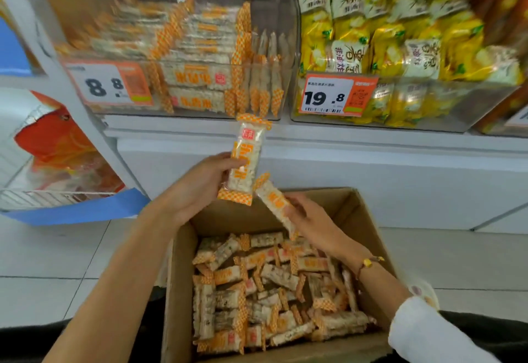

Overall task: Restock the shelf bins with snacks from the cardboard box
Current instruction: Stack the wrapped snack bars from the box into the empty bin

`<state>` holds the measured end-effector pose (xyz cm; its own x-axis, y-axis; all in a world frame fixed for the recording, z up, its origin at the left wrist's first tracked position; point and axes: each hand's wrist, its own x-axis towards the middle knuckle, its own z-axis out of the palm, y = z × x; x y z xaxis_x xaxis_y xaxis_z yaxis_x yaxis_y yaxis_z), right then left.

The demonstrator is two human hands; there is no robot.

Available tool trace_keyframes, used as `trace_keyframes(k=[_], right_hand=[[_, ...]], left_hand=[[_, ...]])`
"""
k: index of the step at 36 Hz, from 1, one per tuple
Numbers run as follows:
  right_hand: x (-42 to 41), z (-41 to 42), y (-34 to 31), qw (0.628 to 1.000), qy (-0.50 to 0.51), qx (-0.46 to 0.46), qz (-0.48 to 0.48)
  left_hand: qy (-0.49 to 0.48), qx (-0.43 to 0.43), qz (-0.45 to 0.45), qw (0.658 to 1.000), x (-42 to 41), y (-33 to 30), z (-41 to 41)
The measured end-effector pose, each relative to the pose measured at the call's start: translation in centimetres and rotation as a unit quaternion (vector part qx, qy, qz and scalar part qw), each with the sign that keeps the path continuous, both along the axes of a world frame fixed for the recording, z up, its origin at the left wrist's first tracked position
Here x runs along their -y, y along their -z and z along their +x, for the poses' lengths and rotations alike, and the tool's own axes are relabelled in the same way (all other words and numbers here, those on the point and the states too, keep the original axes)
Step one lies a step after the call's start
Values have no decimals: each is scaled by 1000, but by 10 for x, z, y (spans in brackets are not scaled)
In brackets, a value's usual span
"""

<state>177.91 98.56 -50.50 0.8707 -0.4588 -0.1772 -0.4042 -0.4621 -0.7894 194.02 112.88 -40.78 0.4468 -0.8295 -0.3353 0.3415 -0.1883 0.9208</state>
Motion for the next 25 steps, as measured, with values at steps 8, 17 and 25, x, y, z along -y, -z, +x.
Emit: trace_keyframes(k=[8,17,25], right_hand=[[-8,20,-131,954,64,285,62],[22,69,-214,888,197,351,-222],[36,103,-220,869,189,263,-374]], left_hand=[[-147,95,-161,971,22,-107,13],[-177,433,2,884,92,-128,56],[-178,598,150,767,109,-123,68]])
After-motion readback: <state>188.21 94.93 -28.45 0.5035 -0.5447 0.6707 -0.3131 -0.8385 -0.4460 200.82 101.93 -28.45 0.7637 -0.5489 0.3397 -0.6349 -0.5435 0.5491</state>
